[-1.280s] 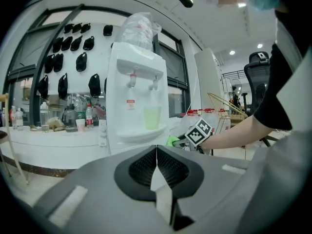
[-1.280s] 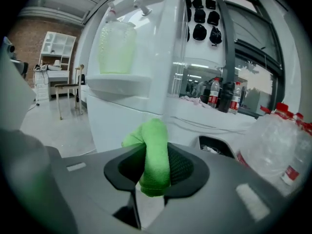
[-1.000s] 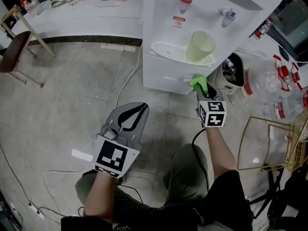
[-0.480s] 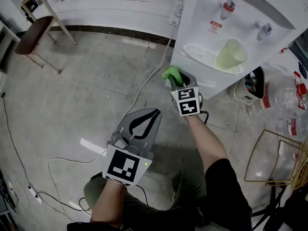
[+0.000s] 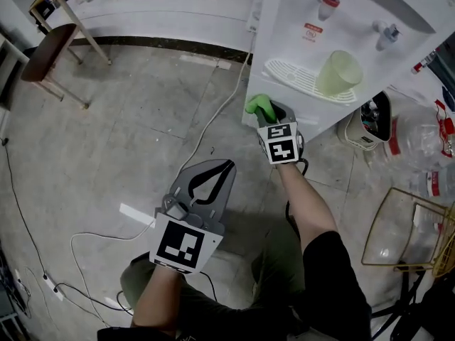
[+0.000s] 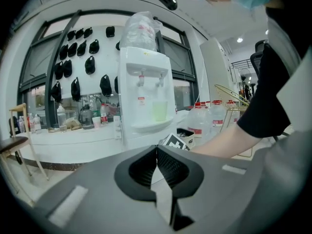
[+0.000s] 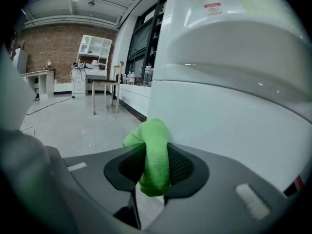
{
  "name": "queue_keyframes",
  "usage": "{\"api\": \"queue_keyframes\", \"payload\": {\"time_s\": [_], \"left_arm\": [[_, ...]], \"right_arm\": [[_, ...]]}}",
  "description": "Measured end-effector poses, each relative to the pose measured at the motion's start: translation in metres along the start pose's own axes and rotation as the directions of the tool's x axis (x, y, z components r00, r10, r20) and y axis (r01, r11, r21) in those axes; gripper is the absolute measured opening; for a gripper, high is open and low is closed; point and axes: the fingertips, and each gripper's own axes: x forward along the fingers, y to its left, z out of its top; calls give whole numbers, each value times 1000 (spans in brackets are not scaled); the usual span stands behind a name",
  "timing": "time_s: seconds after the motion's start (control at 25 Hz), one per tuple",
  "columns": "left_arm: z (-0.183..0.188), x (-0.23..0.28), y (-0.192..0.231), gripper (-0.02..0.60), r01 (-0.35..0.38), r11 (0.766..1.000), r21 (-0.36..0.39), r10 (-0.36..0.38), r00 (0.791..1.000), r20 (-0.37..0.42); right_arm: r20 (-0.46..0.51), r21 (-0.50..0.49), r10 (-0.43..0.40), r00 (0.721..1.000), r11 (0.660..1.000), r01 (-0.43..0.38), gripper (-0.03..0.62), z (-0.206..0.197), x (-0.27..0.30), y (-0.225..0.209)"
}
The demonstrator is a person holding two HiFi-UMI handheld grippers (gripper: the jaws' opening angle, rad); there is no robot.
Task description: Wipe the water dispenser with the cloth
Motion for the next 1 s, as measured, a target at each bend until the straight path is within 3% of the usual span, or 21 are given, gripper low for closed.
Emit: {"api": "queue_keyframes", "payload": {"time_s": [0.44,0.72,0.84,1.0], "left_arm": [[5,41,-43,3,106,993,52,-107,994,27],[5,47,-62,3,149,986,74,-151,988,22],[4,45,-64,3,152,985,78,-154,988,19],[3,41,-58,3,143,986,82,-145,989,11]], "right_arm": [[-83,62,-156,984,985,161,117,-76,-78,-115],[-163,117,-297,941,941,318,117,-121,-120,-180],[-196,148,-337,921,918,368,117,-134,-131,-194],[-194,126,-314,929,931,342,115,-137,-129,-180]]}}
